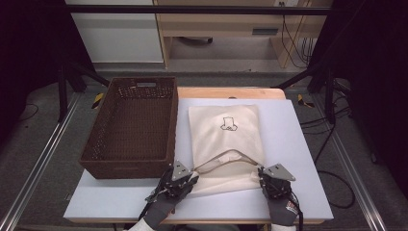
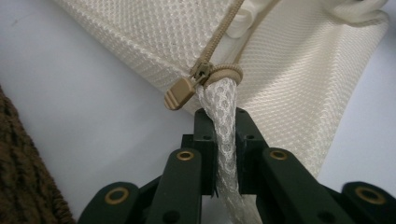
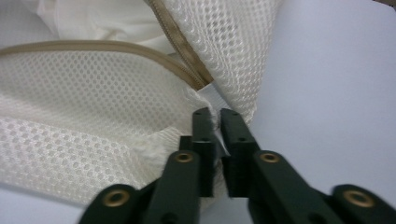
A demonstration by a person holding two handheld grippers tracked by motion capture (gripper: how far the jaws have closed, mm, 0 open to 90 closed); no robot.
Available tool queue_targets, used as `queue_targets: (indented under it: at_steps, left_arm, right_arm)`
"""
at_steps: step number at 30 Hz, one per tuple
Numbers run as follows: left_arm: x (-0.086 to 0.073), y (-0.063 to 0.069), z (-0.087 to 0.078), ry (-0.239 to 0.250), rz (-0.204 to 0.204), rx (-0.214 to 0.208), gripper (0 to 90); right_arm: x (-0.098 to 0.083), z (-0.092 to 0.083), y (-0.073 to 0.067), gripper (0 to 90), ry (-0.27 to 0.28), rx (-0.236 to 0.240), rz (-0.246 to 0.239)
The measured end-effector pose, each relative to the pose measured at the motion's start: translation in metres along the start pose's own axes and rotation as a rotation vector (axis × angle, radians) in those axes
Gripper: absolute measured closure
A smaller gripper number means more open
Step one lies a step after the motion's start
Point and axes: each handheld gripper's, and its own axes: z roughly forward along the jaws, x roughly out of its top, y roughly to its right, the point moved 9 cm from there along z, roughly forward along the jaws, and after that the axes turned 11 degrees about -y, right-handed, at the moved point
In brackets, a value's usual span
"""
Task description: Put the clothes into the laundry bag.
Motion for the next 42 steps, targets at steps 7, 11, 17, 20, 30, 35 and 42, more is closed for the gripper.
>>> queue_targets:
  at_steps: [7, 11, 17, 20, 30, 35, 42]
  left_arm:
    - [0.000, 0.002, -0.013, 0.007, -0.019, -0.036, 79.7]
    - [-0.009, 0.003, -0.002, -0.039, -0.004, -0.012, 71.2]
    - [0.007, -0.002, -0.006, 0.028, -0.011, -0.033, 43.2]
    - [0.012, -0.003, -0.003, 0.033, -0.011, -0.023, 42.3]
    - [0.002, -0.009, 0.018, -0.031, -0.012, 0.024, 71.6]
    - [0.001, -0.009, 0.015, -0.038, -0.011, 0.050, 75.5]
    - [-0.002, -0.008, 0.010, -0.028, 0.007, 0.063, 72.6]
  right_arm:
    - [-0.007, -0.036, 0.022, 89.0, 0.035, 0.072, 0.056]
    - [-0.025, -0.024, 0.023, 87.1, -0.030, 0.110, 0.062]
    - [-0.014, -0.027, 0.022, 59.6, 0.045, 0.121, 0.029]
    - [-0.002, -0.030, 0.029, 54.4, 0.094, 0.130, 0.066]
    - [-0.009, 0.018, 0.028, 68.8, -0.050, 0.201, 0.085]
    - [-0.011, 0.014, 0.033, 84.1, -0.051, 0.197, 0.097]
    - [-0.014, 0.008, 0.032, 82.5, -0.058, 0.192, 0.063]
